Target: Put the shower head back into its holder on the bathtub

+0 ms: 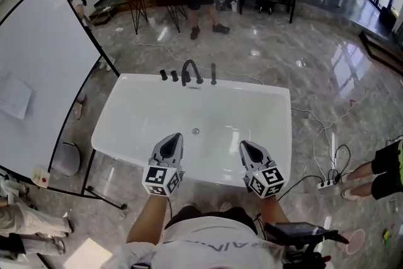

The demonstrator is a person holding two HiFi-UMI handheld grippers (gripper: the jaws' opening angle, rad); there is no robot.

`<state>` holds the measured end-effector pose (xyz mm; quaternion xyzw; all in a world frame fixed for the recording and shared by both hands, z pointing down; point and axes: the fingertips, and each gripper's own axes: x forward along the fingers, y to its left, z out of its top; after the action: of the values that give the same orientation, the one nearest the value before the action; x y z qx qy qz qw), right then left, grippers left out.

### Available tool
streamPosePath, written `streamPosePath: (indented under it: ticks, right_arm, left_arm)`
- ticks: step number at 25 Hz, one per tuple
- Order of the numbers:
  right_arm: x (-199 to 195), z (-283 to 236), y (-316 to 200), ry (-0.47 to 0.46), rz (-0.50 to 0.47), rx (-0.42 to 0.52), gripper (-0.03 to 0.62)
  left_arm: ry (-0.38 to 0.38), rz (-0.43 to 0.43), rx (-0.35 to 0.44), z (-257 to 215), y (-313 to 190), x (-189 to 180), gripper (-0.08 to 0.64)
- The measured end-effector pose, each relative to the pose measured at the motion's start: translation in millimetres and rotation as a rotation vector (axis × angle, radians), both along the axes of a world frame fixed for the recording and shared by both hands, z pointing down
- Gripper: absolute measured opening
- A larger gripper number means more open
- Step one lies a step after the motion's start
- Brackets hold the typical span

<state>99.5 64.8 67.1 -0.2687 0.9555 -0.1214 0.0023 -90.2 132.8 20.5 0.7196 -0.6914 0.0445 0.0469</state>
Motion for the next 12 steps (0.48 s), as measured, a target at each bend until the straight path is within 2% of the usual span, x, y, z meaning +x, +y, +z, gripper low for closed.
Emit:
streamPosePath:
  ticks: [6, 12]
  right_arm:
    - [-16, -28, 19, 0.006, -0.015, 0.035, 0.008]
    - [-62, -46, 58, 0.048, -0.019, 0.075, 0.008]
  left_arm:
    - [0.033, -0.009, 0.013, -8, 30, -12, 0.017]
    - [0.043, 0.021, 0.047, -13, 71, -44, 0.017]
